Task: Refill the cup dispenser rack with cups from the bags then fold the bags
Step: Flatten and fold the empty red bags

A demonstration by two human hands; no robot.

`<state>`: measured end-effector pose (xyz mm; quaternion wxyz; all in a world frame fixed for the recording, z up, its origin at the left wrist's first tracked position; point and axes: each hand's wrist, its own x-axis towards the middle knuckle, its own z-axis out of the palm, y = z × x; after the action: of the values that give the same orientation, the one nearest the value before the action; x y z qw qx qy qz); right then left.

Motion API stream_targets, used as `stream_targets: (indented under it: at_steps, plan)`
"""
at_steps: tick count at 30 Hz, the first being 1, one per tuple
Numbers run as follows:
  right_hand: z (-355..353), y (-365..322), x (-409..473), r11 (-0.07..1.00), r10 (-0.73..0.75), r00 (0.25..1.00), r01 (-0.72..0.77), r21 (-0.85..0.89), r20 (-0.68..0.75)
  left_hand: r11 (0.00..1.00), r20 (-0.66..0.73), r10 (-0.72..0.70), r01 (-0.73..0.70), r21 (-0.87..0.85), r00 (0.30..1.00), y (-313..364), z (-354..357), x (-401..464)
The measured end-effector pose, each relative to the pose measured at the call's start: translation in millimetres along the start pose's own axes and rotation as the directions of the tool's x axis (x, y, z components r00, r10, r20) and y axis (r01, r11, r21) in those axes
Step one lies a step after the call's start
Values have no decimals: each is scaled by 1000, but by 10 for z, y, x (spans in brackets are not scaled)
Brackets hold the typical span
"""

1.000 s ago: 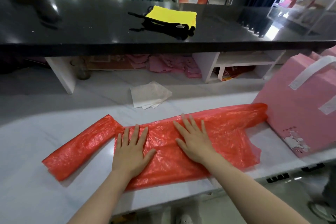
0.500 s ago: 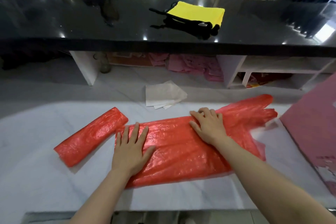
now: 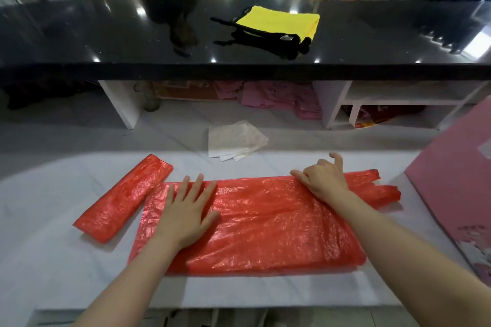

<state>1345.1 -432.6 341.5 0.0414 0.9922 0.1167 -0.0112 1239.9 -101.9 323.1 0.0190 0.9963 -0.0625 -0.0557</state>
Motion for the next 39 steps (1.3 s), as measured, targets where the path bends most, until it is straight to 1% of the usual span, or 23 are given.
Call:
stream_targets:
  at_steps: [2,3,4,5,6,7,9,10,11,12,14,16,20,23,24,26,28,30,33,36,38,39]
  plan:
    - [-33,-18,-51,999,36,999,-36,16,-33,999,29,-20,20,-28,999,3,60,24]
    - [-51,-35,-86,998,52,995,-49,37,-84,998,31,-38,39,-46,999,-7,90,24]
    - [-66,-64,-126,996,57,989,-48,69,-138,997,27,-54,56,-55,998,-20,117,21]
    - [-85,-114,-164,994,42,986,-25,107,-163,996,22,-67,68,-56,998,-28,135,19]
    - [-92,-178,-205,991,-14,989,33,130,-148,996,19,-73,74,-53,997,-32,150,19]
    - [-84,-258,-242,983,-115,988,128,131,-102,996,16,-76,76,-51,997,-32,161,21]
    - [7,-414,-320,945,-311,950,309,106,8,995,9,-78,78,-54,997,-33,177,25]
    - [80,-442,-348,936,-346,936,340,94,59,995,6,-79,80,-55,997,-34,181,28]
    - [149,-409,-362,943,-328,940,318,100,96,995,4,-81,81,-57,997,-39,183,27]
    - [198,-331,-365,958,-274,954,260,121,119,995,3,-81,82,-58,997,-43,183,26]
    - [271,-105,-353,981,-139,982,119,152,125,995,3,-84,84,-57,996,-49,179,19]
    - [323,140,-342,990,-21,992,2,144,127,995,2,-87,87,-55,996,-50,174,13]
    - [409,459,-378,969,186,976,-202,143,116,995,1,-88,88,-52,996,-45,174,20]
    - [385,506,-408,946,258,958,-276,172,122,994,1,-89,89,-59,996,-51,172,6]
    - [357,486,-429,940,270,957,-286,188,105,994,1,-92,92,-61,996,-61,176,-5]
    - [282,398,-490,935,275,961,-272,229,21,992,-9,-107,106,-61,994,-90,194,-32]
    - [167,225,-569,941,236,970,-212,262,-64,990,-20,-124,122,-75,992,-118,202,-62]
    - [40,-40,-658,950,166,982,-134,283,-93,987,-16,-138,137,-82,990,-131,201,-90]
    - [-59,-522,-789,964,18,998,-2,265,-59,976,-14,-200,198,-93,980,-119,205,-128]
    - [45,-945,-933,962,-111,994,108,251,-3,949,-1,-286,283,-137,958,-104,194,-198]
    - [171,-1061,-1008,968,-101,995,92,231,26,933,23,-325,324,-157,946,-99,176,-256]
    - [213,-1058,-1025,974,-55,998,44,220,43,927,38,-334,336,-165,942,-100,167,-284]
